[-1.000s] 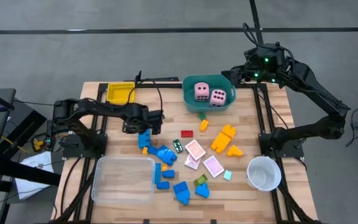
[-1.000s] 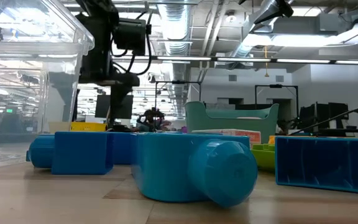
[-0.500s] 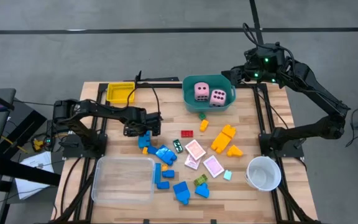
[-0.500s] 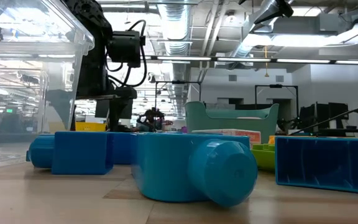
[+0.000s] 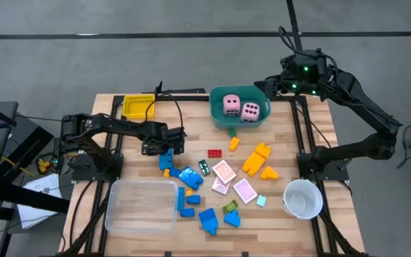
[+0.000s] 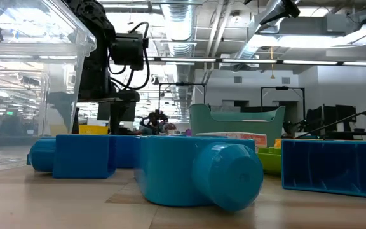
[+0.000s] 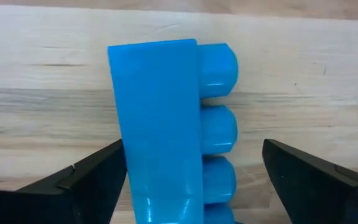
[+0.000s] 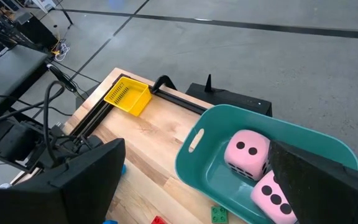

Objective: Pick & Place Toys
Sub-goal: Put the blue game piece into the transparent bin

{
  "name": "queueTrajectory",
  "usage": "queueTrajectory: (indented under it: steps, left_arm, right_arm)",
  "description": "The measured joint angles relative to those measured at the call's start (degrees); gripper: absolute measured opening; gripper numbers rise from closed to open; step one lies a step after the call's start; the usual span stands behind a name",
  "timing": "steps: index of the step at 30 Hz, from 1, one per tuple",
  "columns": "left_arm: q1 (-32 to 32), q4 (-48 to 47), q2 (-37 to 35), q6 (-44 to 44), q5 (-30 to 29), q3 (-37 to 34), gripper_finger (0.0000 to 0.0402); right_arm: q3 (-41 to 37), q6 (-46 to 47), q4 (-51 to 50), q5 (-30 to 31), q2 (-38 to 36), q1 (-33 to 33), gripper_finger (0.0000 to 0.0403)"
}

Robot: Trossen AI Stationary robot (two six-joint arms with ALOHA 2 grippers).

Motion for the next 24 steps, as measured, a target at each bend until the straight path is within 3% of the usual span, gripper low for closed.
queueTrajectory:
  steps: [10, 24]
  left_arm:
    - [0.26, 5.29, 0.0, 0.0, 0.73, -4.42, 0.0277]
    - [1.27, 6.8, -0.17, -0.17, 1.85, -5.7, 0.0255]
  right_arm:
    - [0.0, 0.0, 0.0, 0.0, 0.0, 0.0, 0.0386]
    - [0.0, 0.01, 0.02, 0.46, 0.0, -0.13, 0.0386]
